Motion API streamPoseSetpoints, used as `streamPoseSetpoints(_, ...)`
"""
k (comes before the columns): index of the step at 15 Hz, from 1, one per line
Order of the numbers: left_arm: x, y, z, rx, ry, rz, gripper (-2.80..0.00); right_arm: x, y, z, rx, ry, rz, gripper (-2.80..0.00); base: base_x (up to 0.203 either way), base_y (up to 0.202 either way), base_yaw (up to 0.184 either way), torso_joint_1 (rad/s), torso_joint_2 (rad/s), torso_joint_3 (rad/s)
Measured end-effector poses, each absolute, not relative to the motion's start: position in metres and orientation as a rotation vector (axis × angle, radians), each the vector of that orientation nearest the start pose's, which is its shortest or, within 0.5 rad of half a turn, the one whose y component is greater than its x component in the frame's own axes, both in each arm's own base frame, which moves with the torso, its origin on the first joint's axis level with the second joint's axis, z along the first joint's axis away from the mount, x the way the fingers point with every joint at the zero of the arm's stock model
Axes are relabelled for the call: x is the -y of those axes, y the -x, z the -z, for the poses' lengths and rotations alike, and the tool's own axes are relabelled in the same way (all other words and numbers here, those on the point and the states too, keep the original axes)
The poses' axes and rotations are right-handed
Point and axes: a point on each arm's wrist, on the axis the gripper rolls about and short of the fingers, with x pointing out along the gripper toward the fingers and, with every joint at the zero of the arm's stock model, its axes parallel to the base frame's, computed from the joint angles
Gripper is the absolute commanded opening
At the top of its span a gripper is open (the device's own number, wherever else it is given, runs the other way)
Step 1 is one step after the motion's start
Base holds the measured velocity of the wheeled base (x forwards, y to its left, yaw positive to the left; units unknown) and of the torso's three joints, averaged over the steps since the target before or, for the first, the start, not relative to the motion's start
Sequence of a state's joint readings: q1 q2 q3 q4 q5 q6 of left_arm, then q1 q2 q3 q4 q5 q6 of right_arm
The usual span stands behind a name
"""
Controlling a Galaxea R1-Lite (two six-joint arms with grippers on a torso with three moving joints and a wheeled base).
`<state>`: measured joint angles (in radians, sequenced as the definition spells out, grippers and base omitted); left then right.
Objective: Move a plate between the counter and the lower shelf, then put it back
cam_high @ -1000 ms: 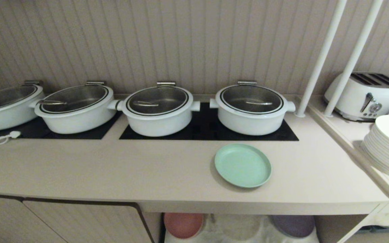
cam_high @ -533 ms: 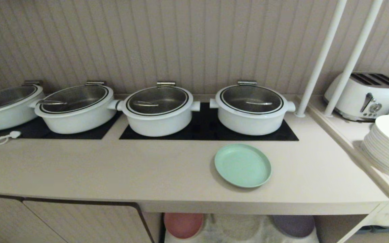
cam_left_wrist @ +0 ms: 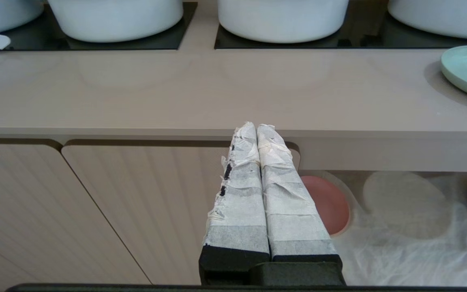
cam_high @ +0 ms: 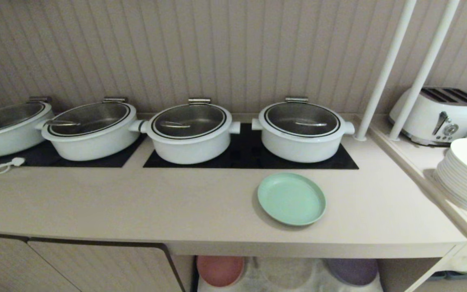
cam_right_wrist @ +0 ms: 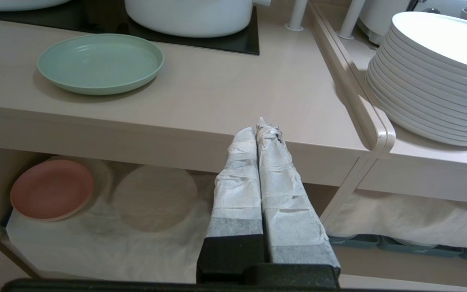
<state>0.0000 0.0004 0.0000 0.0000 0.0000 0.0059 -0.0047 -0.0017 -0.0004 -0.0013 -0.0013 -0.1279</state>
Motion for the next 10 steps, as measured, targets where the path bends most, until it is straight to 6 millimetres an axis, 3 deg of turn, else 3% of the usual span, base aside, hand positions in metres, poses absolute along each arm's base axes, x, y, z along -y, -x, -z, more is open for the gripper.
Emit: streamPoseSetpoints(10, 0.0000, 0.0228, -0.0755, 0.000, -0.006, 0.000, -2.80, -0.0001, 0.0229, -0.0757, 0.003, 0.127, 0.007, -2.80, 0.000, 0.000, 0.000, 0.000, 0.00, 0.000)
